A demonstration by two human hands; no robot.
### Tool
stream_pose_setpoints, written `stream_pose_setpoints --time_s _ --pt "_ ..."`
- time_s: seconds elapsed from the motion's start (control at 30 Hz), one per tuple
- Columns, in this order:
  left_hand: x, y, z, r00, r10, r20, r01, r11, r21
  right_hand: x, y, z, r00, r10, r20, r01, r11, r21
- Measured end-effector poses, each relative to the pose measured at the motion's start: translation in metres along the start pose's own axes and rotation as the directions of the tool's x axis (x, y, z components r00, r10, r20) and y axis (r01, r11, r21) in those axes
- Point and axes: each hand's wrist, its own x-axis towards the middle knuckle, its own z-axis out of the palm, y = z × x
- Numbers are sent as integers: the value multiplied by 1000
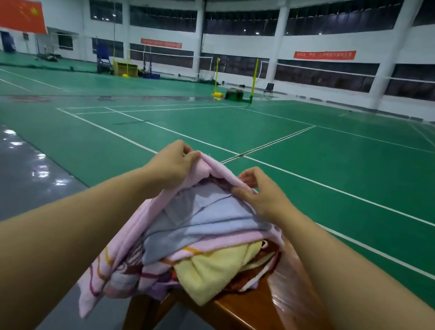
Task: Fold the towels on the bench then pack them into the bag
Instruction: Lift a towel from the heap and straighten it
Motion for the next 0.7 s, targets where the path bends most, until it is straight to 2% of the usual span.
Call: stream_pose_setpoints --time_s 0.07,0.23,0.33,0.47,0.6,0.63,0.7 --pt "2 -1 -4 1000 -15 -6 15 1000 -23 0 0 -1 999 -21 -33 21 1000 0" --pt "-1 2 -8 1000 7 30 -4 998 -68 -9 -9 -35 990 -51 -133 78 974 210" --pt "-9 17 0 991 93 91 -84 991 -103 -25 -8 -70 984 -51 -169 86 975 204" --pt "-24 52 31 959 193 207 -177 980 -94 -66 6 -122 989 6 -145 9 995 102" --pt "-49 99 83 860 274 431 -273 960 -66 -130 43 -176 982 179 -55 -183 980 -78" --pt "-57 111 98 817 286 501 -288 955 -75 -150 54 -189 971 234 -40 -237 965 -115" --pt "-78 137 129 688 282 669 -283 953 -110 -195 67 -219 924 382 0 -379 915 -140"
